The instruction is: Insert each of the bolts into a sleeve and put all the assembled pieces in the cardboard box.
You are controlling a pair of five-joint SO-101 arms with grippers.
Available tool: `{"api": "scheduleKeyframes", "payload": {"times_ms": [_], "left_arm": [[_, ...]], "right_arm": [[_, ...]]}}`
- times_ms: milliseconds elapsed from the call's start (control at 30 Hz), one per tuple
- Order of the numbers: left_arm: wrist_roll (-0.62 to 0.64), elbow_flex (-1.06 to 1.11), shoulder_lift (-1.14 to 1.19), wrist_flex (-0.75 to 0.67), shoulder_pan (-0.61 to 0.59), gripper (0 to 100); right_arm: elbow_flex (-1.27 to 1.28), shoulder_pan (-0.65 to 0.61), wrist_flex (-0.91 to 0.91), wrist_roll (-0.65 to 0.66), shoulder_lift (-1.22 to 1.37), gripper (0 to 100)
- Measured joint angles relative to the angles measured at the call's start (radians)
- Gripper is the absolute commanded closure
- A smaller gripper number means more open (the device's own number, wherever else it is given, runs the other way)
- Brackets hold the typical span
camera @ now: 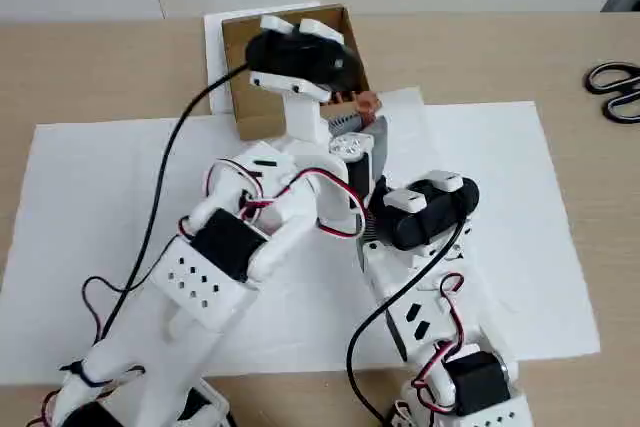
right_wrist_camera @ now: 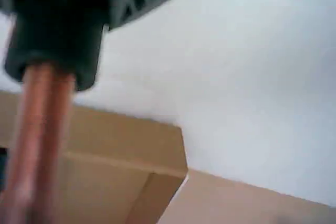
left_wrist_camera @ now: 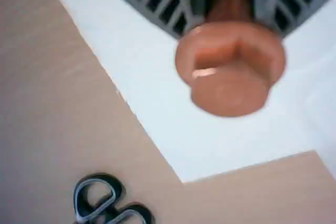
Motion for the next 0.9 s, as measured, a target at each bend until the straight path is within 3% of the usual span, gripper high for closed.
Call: {"api": "scheduleKeyframes", "payload": {"times_ms": [900], "left_arm": [[0.06,0.106,-0.002,0.005,0.064,99]], "right_arm": [[0.0,0.008,-0.003,0.04,0.0,99.5]]}}
